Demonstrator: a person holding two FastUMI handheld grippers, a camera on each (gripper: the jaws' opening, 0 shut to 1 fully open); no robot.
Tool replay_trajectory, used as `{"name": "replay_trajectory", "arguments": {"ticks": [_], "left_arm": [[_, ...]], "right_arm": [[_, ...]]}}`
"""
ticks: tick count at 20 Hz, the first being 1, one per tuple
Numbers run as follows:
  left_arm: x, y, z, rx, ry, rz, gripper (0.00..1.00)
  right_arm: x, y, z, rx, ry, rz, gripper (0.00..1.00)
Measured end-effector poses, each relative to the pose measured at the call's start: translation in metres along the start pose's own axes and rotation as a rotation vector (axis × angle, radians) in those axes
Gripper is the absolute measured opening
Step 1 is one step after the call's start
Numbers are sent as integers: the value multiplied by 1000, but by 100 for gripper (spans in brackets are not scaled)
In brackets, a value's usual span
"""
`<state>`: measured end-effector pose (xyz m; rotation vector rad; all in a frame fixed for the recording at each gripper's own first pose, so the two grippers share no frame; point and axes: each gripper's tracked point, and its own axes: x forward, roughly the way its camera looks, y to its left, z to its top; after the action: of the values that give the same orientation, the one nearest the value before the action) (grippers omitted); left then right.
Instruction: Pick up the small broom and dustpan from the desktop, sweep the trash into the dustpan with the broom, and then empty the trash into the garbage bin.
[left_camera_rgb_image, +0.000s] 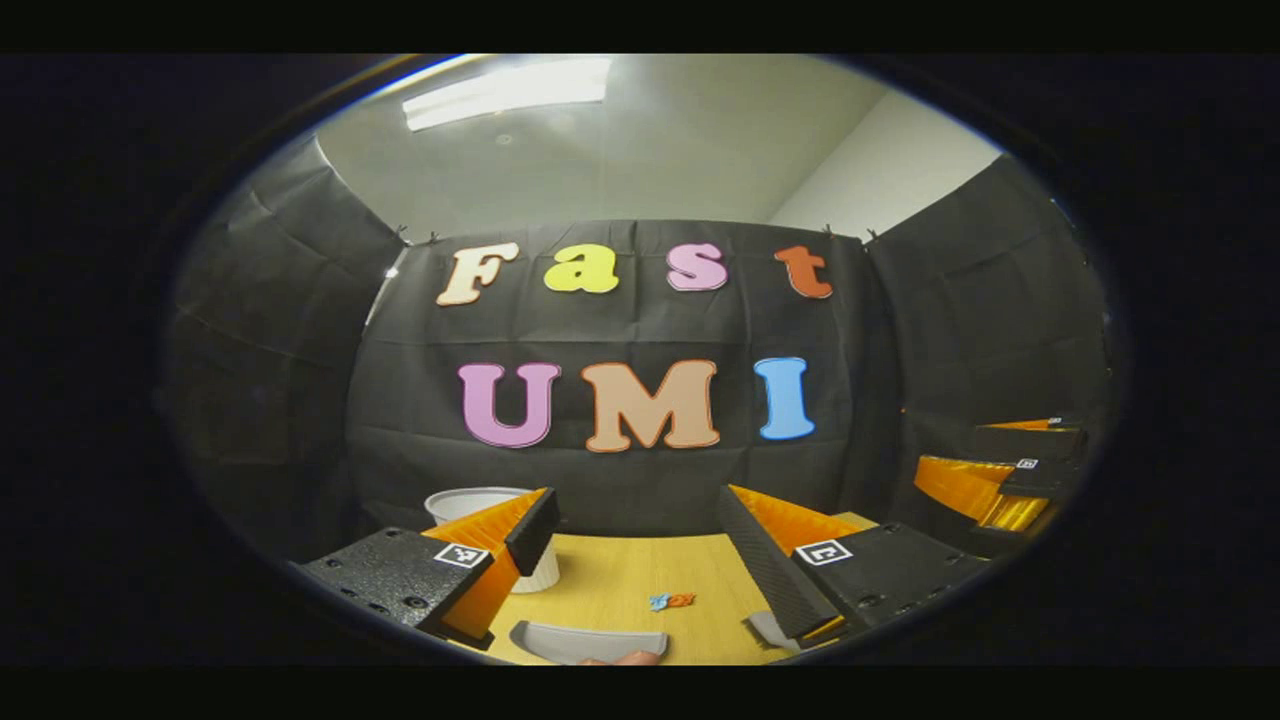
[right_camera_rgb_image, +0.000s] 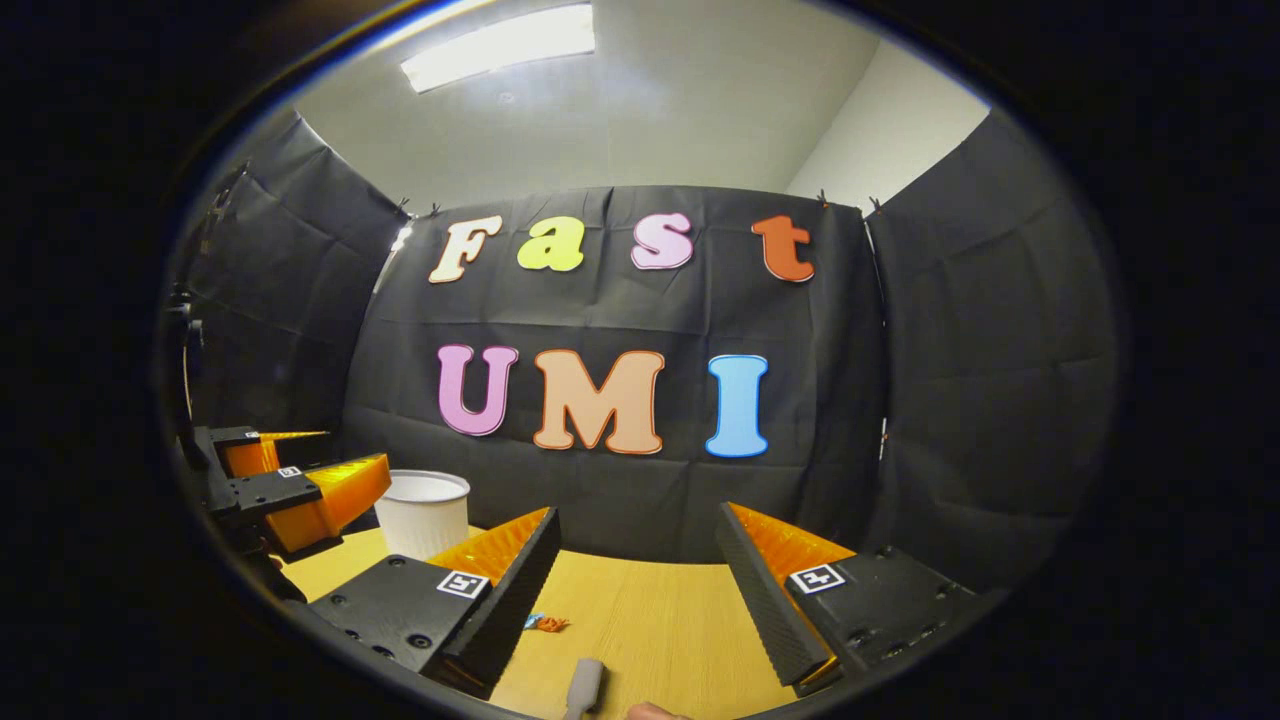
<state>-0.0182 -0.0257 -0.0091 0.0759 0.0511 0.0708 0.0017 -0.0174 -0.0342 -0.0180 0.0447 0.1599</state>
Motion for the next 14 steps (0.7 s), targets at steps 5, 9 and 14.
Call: {"name": "replay_trajectory", "arguments": {"ticks": [5, 9, 14], "left_arm": [[-9, 15, -32, 31, 103, 38, 96], [-10, 30, -85, -19, 239, 27, 94], [-26, 54, -173, 4, 486, 21, 94]], "right_arm": [[4, 3, -36, 27, 94, 70, 92], [15, 18, -80, 42, 204, 93, 92], [24, 46, -160, 62, 407, 112, 93]]}}
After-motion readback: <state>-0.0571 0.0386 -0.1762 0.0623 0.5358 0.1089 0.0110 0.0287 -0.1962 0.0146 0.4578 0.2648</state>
